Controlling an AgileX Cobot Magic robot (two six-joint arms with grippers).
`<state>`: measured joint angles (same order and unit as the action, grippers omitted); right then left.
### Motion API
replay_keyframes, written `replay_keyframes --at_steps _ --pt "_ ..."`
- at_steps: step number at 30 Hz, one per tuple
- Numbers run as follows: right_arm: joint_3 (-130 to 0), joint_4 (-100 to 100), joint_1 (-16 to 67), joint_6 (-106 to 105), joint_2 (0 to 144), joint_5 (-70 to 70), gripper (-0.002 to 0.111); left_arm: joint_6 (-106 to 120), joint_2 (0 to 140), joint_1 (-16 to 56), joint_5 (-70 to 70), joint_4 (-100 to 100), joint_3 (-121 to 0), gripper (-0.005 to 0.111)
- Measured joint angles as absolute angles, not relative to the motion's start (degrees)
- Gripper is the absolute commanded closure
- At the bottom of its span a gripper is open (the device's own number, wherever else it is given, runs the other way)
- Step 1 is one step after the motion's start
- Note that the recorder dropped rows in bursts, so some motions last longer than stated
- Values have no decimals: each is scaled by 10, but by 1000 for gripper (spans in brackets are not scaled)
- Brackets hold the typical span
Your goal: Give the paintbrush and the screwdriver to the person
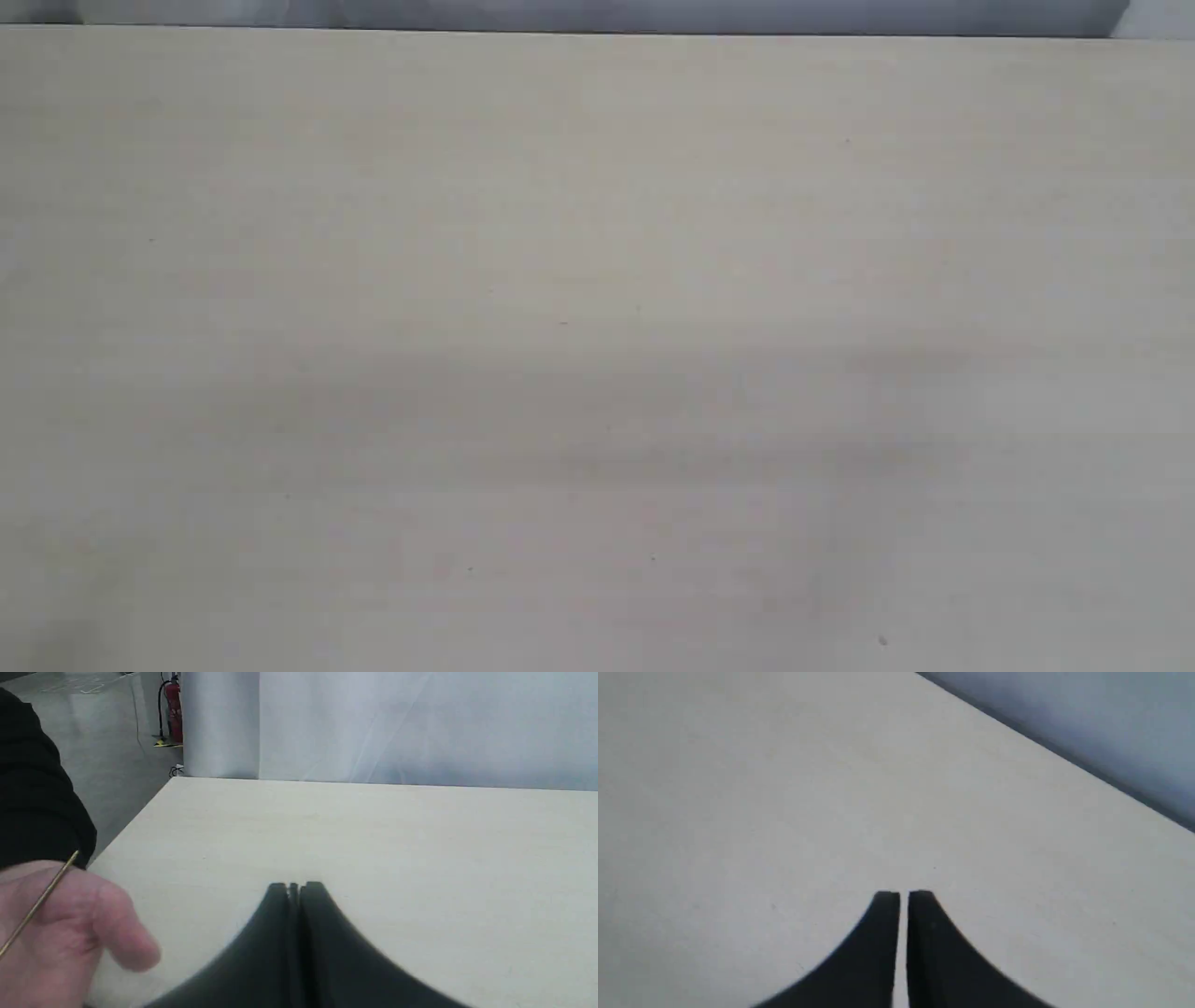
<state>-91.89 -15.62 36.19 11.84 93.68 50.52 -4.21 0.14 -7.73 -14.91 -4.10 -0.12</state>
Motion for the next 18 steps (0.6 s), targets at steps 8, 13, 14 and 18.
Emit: replay_keyframes --at_steps 8,13,14,18 --pt "-689 -246 337 189 738 391 104 -42 1 -77 -149 -41 -1 107" --pt "-581 -392 335 332 632 376 104 -42 1 -77 -149 -41 -1 107" --pt "-557 -406 335 347 603 369 104 -42 1 -77 -149 -41 -1 107" --pt "-457 -423 335 391 511 337 104 -42 1 -77 -149 -41 -1 107"
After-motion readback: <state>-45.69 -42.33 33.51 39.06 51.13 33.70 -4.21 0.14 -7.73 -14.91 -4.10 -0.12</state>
